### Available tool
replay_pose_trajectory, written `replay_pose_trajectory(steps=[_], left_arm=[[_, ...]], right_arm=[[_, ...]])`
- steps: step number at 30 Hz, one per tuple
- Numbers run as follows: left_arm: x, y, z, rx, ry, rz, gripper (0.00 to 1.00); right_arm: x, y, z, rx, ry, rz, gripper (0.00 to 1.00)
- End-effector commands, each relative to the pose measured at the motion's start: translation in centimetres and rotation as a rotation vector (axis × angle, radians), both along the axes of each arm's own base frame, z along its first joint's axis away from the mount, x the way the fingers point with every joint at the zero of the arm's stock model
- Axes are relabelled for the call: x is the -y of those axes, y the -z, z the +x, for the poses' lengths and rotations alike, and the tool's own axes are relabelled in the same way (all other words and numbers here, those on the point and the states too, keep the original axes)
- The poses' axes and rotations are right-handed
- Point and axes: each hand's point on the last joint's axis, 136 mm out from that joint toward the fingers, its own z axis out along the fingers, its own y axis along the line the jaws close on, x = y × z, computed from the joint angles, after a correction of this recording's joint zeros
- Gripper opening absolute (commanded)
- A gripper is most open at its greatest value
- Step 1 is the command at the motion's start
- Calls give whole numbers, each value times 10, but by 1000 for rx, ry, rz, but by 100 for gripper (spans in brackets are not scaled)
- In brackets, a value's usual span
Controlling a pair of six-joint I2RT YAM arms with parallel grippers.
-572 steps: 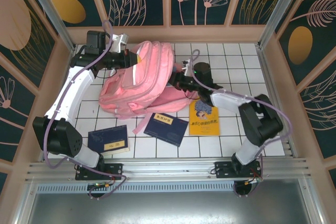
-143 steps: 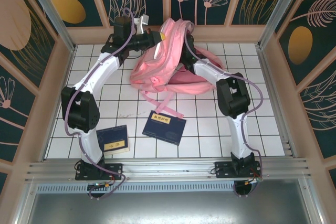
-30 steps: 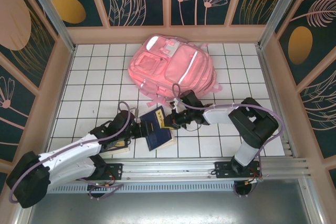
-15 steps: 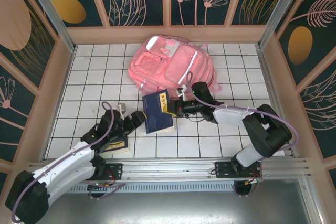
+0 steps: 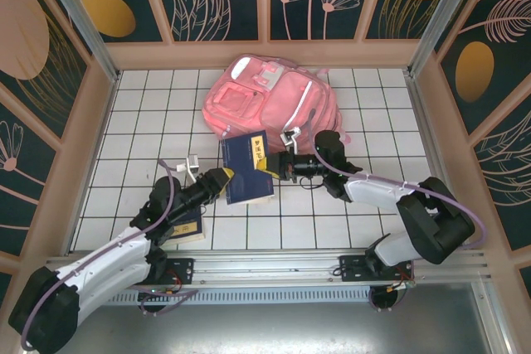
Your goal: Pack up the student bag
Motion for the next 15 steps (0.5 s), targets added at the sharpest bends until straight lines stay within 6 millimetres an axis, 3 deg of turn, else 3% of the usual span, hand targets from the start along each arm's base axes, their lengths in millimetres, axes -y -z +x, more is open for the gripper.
replay_pose_trajectory(steps=[1,8,15], left_arm=[[2,-31,-4,90,24,-86,22],[3,-48,-6,146,41,-105,0],[0,-61,-7,199,32,-84,0]], right_arm=[[-3,-22,0,72,-8,45,0],[-2,-8,7,67,23,-14,1],[16,20,21,12,114,-98,69]])
